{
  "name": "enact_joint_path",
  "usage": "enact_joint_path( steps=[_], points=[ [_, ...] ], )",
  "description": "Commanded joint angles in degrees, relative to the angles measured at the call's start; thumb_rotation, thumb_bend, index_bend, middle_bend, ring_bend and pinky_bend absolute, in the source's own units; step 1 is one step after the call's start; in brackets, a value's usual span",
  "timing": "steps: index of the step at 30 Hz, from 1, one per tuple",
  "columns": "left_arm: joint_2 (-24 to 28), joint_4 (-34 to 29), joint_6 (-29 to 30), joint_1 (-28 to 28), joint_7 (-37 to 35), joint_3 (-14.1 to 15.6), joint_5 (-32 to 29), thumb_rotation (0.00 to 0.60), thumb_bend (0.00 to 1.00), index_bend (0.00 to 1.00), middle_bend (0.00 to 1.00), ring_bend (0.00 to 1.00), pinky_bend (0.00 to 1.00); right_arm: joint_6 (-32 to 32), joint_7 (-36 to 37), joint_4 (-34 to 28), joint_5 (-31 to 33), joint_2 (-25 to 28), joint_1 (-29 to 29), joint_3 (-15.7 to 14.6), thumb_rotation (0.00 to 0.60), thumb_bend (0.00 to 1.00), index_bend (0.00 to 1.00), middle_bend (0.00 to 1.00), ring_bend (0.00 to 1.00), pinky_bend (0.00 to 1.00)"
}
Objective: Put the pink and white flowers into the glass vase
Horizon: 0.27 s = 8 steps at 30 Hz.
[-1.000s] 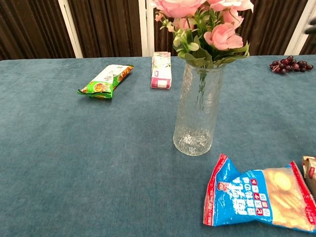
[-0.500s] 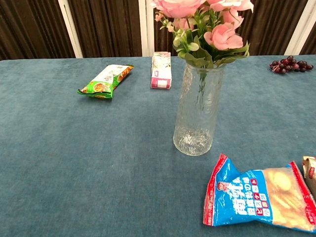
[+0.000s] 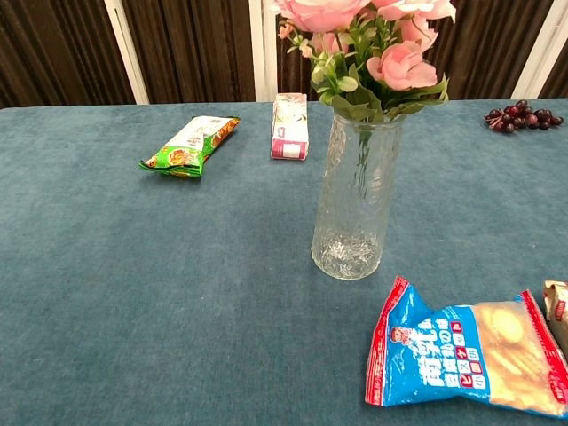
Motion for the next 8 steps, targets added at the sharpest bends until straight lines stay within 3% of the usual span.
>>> enact_joint_path(
  steps=[1,8],
  points=[
    [-0.20,0.32,0.51,0.00,-0.20,-0.23,0.17,0.600,0.19,0.10,0.00,0.00,0.00,-0.70,0.17,0.03,0.55,0.14,0.08,-0.11,0.600,0.13,0.20,0.08,0.05,0.01],
    [-0.42,1.47,1.43,0.43,-1.93,-0.84,-0.60,0.600,0.19,0.05,0.00,0.00,0.00,-1.21,0.93,-0.69,1.54,1.48,-0.31,-0.40,0.600,0.13,0.18,0.06,0.05,0.01]
  ],
)
